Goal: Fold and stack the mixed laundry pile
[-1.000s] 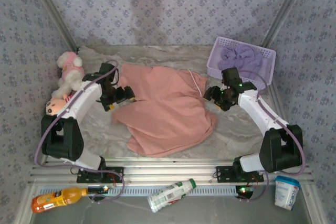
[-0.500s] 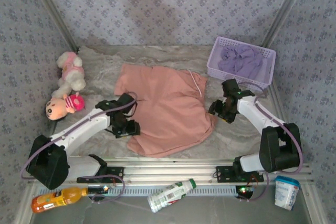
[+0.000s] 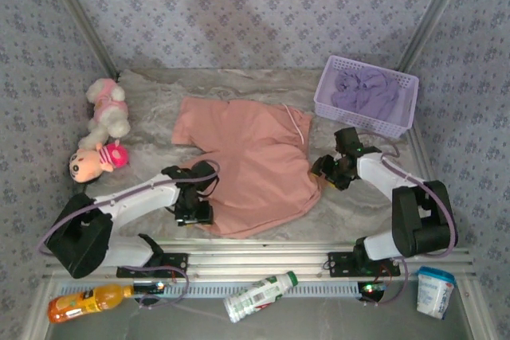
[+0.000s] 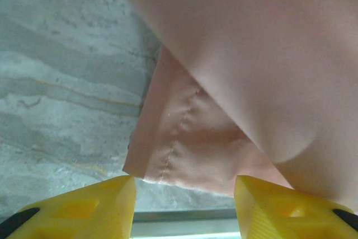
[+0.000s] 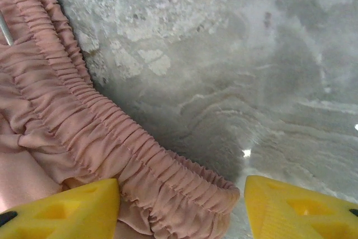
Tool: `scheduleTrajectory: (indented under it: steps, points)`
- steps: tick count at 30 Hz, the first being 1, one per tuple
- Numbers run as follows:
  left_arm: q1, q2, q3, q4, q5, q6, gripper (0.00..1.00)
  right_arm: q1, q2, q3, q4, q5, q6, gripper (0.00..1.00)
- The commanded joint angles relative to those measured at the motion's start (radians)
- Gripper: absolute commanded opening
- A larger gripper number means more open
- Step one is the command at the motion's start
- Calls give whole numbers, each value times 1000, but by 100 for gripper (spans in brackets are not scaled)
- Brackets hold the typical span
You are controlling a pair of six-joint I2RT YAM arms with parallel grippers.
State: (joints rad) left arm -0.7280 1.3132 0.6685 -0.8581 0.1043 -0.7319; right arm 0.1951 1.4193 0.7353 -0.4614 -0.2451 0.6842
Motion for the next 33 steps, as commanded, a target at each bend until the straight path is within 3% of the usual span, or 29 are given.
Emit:
scheduleTrajectory:
  steps: [1, 4, 8, 9, 12, 18, 22, 27, 33]
  points:
    - [-5, 49, -3, 42, -48, -36, 50, 9, 19, -19, 32, -11, 20, 59]
    - [-3, 82, 2, 64, -60, -52, 37, 15, 24, -22, 36, -13, 21, 46]
    - [-3, 83, 39, 31, -82, -52, 5, 12, 8, -5, -3, -6, 16, 2]
    - [1, 78, 61, 8, -95, -48, 0, 9, 1, 8, -15, -9, 13, 0]
    - [56, 52, 157, -54, -119, -21, 0, -4, -23, 67, -46, -34, 21, 0]
    - [360, 28, 439, -80, -95, 67, 0, -23, -11, 347, -81, -56, 48, 0]
    - [488, 77, 696, -46, -105, 114, 0, -39, 70, 583, -30, -95, 76, 0]
    - [564, 201, 1067, -72, -60, 172, 0, -60, 168, 892, 22, -142, 99, 0]
    - [577, 303, 1590, -175, 21, 245, 0, -67, 179, 1224, -37, -176, 75, 0]
